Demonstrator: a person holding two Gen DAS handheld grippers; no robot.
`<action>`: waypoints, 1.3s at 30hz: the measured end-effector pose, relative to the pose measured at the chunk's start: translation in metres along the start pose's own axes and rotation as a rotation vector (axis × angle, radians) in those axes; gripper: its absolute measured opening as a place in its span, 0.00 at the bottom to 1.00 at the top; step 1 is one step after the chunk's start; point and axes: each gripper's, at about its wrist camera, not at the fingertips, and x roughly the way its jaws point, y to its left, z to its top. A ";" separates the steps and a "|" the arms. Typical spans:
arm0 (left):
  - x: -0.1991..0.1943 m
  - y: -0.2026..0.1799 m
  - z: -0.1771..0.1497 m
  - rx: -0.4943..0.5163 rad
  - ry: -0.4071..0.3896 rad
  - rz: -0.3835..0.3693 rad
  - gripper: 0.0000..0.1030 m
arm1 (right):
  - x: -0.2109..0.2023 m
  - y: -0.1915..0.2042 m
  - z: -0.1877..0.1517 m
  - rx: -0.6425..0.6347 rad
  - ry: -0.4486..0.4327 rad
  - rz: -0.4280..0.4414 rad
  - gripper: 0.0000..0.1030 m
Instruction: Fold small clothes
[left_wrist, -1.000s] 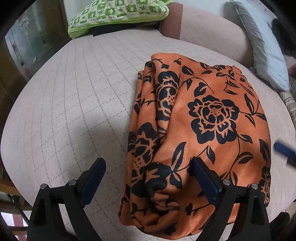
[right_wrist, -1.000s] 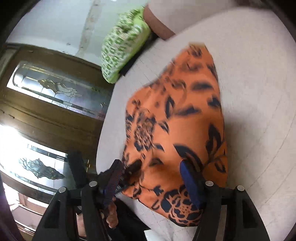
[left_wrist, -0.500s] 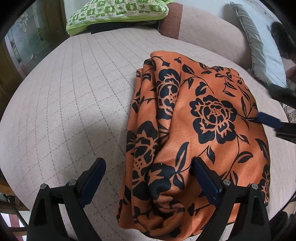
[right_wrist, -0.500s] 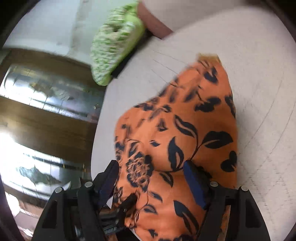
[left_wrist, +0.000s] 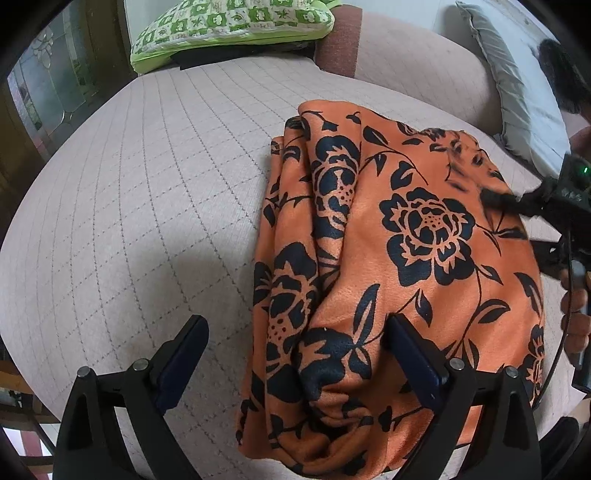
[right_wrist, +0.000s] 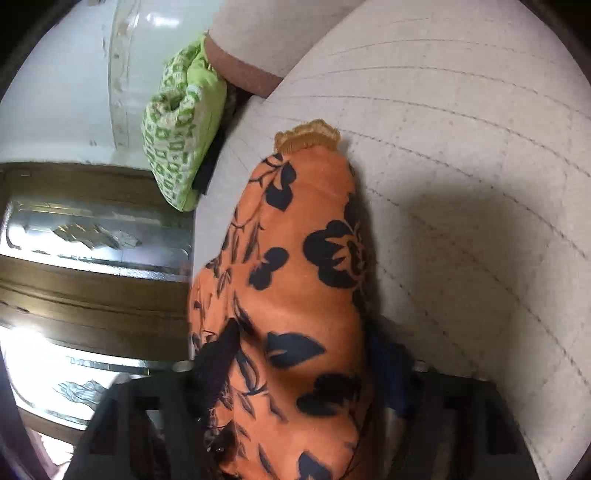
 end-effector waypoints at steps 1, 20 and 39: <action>0.000 0.000 0.001 0.000 0.002 -0.002 0.95 | 0.002 0.006 0.000 -0.028 0.002 -0.028 0.36; -0.048 -0.032 0.004 0.052 -0.077 0.053 0.95 | -0.072 0.108 -0.068 -0.531 -0.245 -0.567 0.72; -0.044 -0.037 0.013 0.044 -0.116 0.026 0.95 | -0.095 0.032 -0.081 -0.163 -0.068 -0.190 0.74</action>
